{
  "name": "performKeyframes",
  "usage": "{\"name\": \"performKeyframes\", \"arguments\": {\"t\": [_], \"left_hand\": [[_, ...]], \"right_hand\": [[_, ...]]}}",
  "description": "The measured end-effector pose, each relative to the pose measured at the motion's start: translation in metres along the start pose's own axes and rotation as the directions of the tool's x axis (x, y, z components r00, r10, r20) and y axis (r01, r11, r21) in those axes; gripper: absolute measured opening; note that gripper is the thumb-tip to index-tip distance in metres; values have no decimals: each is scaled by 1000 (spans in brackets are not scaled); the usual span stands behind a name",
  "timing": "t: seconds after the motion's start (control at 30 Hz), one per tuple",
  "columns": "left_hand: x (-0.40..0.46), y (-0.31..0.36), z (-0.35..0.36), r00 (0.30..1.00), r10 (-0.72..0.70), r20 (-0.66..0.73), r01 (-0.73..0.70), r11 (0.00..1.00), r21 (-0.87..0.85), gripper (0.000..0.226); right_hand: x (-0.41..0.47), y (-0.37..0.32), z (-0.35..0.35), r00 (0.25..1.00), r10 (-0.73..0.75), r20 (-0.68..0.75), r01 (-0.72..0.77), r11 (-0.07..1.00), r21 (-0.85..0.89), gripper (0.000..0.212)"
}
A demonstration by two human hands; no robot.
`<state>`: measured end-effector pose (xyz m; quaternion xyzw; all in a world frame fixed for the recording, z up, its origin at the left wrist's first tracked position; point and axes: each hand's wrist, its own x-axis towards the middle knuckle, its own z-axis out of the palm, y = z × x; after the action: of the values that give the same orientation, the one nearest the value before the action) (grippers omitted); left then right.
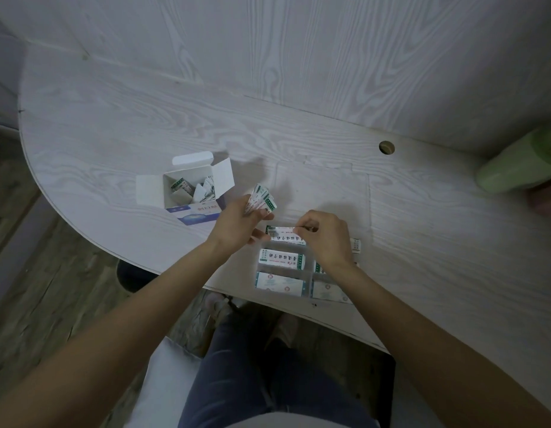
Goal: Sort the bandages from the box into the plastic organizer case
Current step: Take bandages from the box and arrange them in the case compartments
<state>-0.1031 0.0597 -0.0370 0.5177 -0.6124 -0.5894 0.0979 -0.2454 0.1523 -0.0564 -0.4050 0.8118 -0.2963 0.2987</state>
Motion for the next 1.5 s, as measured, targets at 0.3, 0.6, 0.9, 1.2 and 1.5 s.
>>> {"name": "performKeyframes", "arguments": {"t": [0.3,0.6,0.9,1.2,1.5], "left_hand": [[0,4,0,999,36,18,-36,999,5,18],[-14,28,-2,988,61,142,-10,942,-336,22],[-20,45,5,980,33,197,43,929,-369,21],[-24,50,6,987,52,151,-5,956,-293,26],[-23,51,7,994,52,93,-33,980,-195,29]], "right_hand": [[3,2,10,1000,20,5,-19,993,-115,4],[9,-29,-26,996,-62,62,30,904,426,4],[6,-42,-42,996,-43,80,-6,852,523,16],[-1,-40,-47,997,-32,64,-5,860,510,8],[-7,-41,-52,996,4,90,-51,846,531,11]]}}
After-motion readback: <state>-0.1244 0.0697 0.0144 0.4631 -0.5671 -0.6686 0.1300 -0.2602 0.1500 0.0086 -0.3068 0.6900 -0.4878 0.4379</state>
